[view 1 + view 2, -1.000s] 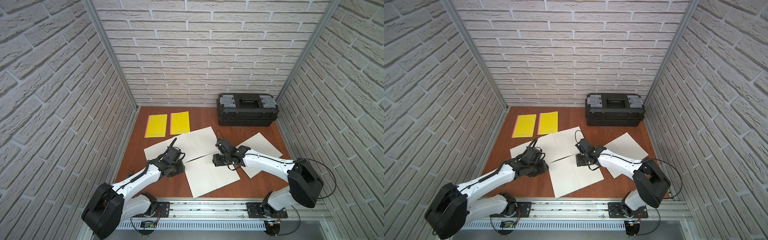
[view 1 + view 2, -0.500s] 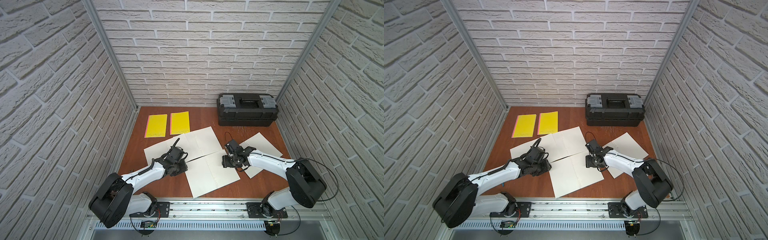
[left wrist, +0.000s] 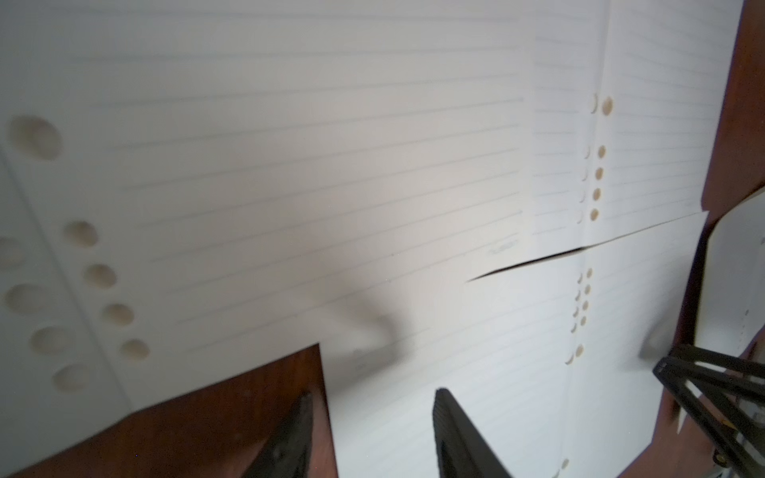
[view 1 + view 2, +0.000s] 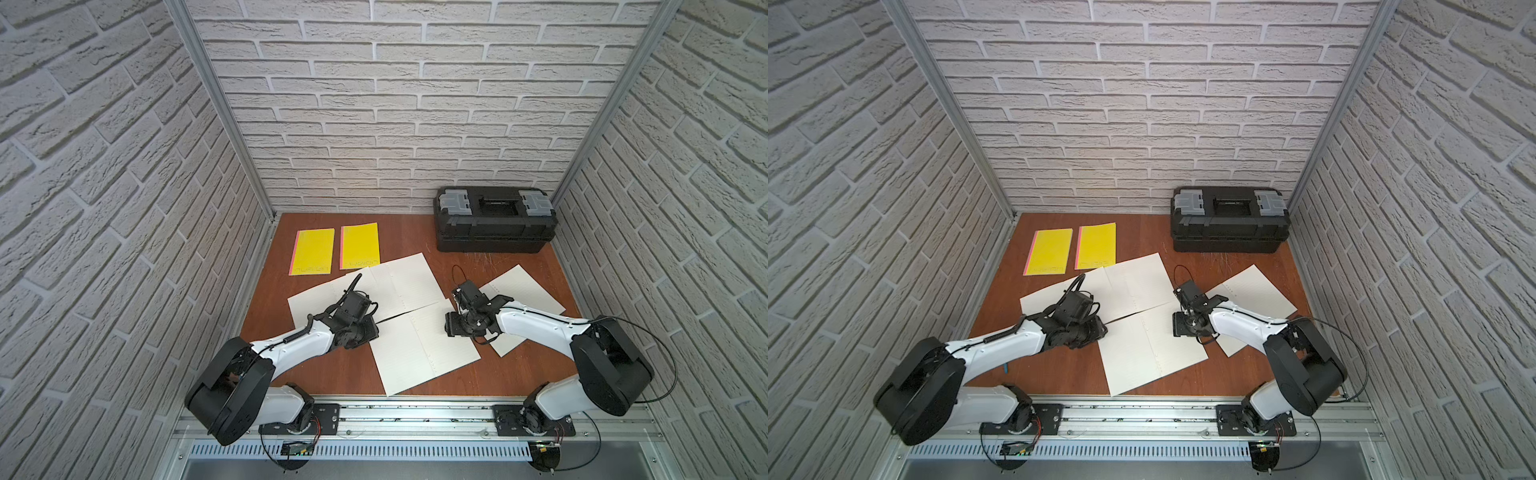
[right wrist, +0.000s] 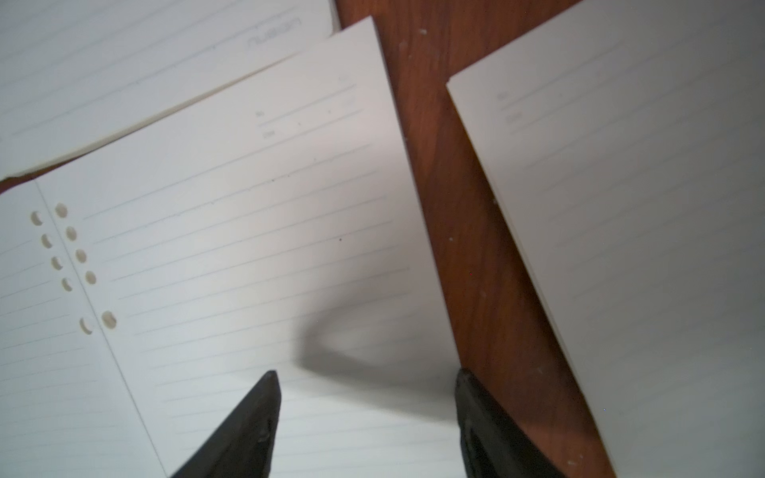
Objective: Close the notebook
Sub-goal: Close the notebook at the center of the board.
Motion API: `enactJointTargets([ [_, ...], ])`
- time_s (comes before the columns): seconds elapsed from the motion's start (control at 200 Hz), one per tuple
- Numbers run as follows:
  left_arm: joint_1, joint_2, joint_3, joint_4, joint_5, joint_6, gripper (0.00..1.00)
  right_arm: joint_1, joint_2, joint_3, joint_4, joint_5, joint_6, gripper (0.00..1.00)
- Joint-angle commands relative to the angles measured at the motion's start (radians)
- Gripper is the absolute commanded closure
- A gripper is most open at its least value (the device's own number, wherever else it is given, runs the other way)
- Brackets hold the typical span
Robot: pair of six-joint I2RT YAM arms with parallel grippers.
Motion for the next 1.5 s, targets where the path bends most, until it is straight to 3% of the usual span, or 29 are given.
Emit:
enactJointTargets([
  [0.0, -0.007, 0.024, 0.000, 0.010, 0.018, 0.001, 0.52, -0.009, -0.027, -0.024, 0.012, 0.003, -0.006, 0.32],
  [0.355, -0.011, 0.006, -0.024, 0.060, 0.083, 0.027, 0.52, -0.014, -0.033, -0.068, 0.046, -0.027, 0.007, 0.33],
  [0.89, -0.009, -0.166, -0.004, 0.076, 0.153, 0.069, 0.52, -0.013, -0.042, -0.112, 0.098, -0.075, 0.030, 0.34],
  [1.495, -0.010, -0.191, 0.069, 0.020, 0.184, 0.091, 0.56, -0.013, -0.038, -0.111, 0.109, -0.080, 0.027, 0.34],
])
